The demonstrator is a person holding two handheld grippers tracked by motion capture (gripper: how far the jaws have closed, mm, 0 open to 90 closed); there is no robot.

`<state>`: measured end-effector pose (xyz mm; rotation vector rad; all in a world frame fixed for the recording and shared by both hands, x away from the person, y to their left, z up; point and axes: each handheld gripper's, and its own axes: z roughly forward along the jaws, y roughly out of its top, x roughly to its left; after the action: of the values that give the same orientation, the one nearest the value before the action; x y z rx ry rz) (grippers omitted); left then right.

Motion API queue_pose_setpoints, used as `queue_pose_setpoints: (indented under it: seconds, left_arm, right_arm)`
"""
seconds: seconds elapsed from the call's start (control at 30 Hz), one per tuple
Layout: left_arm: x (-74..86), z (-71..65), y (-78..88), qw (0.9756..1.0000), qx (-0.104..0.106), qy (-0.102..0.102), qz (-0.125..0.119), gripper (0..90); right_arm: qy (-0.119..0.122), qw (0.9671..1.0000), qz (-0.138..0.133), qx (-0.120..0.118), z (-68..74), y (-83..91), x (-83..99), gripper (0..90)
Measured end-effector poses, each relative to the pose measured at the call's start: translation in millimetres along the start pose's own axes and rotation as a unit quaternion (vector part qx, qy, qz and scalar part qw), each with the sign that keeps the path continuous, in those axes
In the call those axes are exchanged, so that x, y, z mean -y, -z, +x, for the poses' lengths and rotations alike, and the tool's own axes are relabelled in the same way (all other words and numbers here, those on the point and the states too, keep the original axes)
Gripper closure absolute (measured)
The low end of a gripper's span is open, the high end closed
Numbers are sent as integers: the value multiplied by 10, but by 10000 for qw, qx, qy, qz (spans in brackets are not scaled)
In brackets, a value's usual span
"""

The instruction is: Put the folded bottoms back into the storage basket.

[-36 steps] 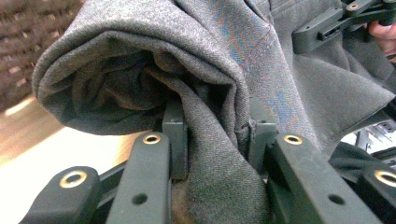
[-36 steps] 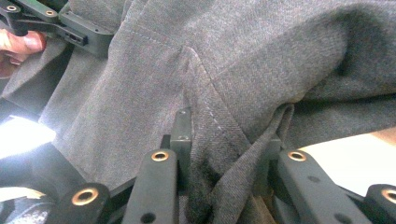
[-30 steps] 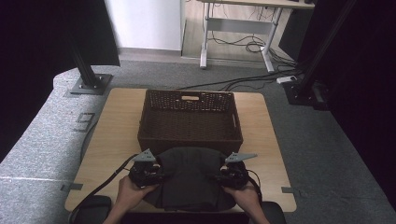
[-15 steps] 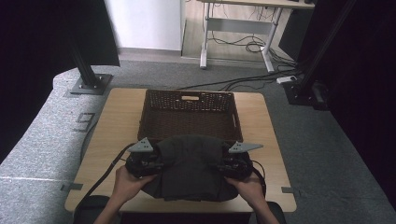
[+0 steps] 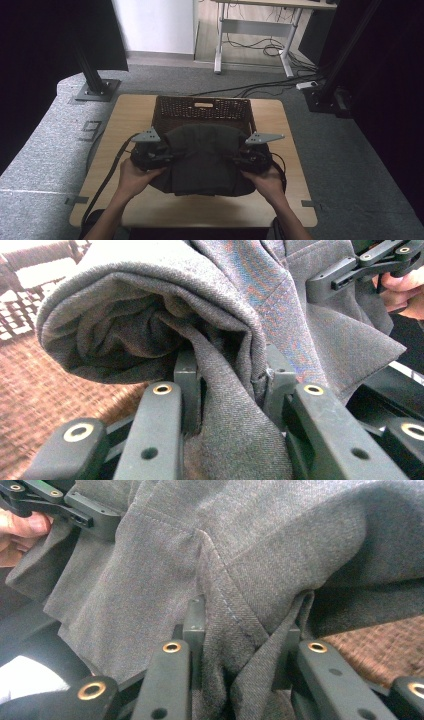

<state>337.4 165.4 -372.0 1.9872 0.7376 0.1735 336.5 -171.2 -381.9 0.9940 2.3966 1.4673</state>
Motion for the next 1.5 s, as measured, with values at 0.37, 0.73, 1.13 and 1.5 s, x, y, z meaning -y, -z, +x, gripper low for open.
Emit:
queue_pose_setpoints:
  seconds: [0.37, 0.73, 1.13, 1.5]
  left_arm:
    - [-396, 267, -3, 9999, -77, -90, -74, 683]
    - [-656, 542, -119, 9996, -211, -162, -136, 684]
    - [-810, 908, -350, 9992, -323, -154, -173, 683]
    - [-738, 1211, -616, 9990, -420, -103, -71, 683]
  right_arm:
    - [157, 9995, -151, 240, -153, -23, -393, 691]
    - [182, 9980, -239, 559, -356, -153, -661, 691]
    - [209, 9948, -288, 954, -649, -429, -836, 691]
    - [133, 9934, -208, 1121, -894, -726, -819, 691]
